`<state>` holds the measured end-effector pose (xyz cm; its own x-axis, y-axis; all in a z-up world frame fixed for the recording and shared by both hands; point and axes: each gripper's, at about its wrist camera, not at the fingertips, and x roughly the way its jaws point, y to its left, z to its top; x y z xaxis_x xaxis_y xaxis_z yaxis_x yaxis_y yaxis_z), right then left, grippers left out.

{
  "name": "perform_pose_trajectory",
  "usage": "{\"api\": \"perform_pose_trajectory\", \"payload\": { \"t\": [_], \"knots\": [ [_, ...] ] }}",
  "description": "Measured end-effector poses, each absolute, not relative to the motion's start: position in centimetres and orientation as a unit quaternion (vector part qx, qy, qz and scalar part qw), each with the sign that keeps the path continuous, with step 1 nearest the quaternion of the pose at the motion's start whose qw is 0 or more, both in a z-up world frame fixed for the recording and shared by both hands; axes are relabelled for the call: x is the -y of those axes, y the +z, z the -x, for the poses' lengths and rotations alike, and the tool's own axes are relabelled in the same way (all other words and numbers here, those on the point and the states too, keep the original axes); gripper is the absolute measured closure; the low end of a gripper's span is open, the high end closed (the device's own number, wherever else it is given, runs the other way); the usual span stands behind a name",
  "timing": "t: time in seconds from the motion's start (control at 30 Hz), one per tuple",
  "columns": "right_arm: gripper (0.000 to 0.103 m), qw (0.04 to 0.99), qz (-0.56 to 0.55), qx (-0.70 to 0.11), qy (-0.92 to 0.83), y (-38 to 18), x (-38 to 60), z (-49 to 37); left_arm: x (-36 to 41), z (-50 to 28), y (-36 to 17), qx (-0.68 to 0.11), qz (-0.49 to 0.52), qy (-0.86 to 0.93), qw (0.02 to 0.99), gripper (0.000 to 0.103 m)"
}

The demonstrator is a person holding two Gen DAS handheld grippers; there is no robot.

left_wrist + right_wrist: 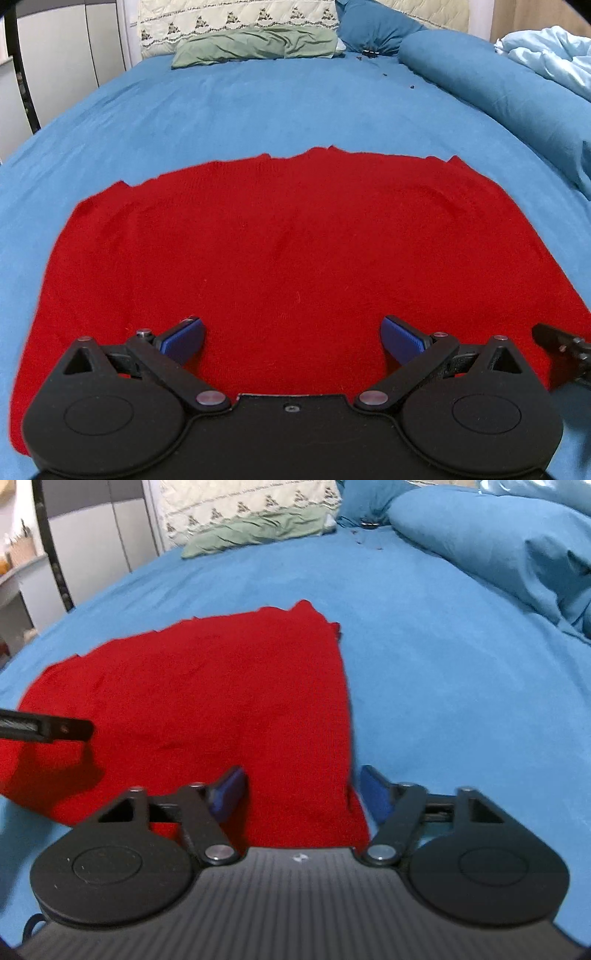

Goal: Fold small clothes

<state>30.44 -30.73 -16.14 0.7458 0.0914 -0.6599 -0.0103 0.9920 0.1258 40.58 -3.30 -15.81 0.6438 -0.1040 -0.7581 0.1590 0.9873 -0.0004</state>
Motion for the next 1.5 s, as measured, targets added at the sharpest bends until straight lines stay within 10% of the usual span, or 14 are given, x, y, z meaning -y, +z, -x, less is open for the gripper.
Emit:
{"api": "perform_pose_trajectory", "payload": {
  "t": [0.27, 0.83, 1.1, 1.2, 1.3, 1.5],
  "knots": [
    [0.077, 0.92, -0.121, -0.372, 0.03, -15.3, 30.8, -31.3, 3.5, -41.9, -16.8, -0.423, -0.047, -0.076, 0.902, 0.0],
    [0.08, 0.912, -0.163, -0.3, 0.229, 0.0, 16.6, -36.8, -7.6, -36.0, -10.7, -0.349, 0.026, -0.042, 0.936, 0.0],
    [0.08, 0.824, 0.03, -0.445, 0.35, -9.7, -3.0, -39.0, -15.4, -31.0, -14.9, -0.372, 0.064, -0.04, 0.925, 0.001],
    [0.071, 0.823, 0.043, -0.448, 0.346, -11.0, -4.2, -39.0, -16.1, -31.0, -15.0, -0.378, 0.083, -0.052, 0.921, 0.001],
    [0.026, 0.82, 0.017, -0.442, 0.362, -9.2, -2.8, -38.9, -16.6, -31.1, -14.7, -0.372, 0.095, -0.051, 0.922, 0.001],
    [0.017, 0.896, -0.02, -0.335, 0.291, -3.6, 5.4, -35.4, -17.5, -31.1, -14.3, -0.369, 0.126, -0.055, 0.919, 0.001]
  ]
}}
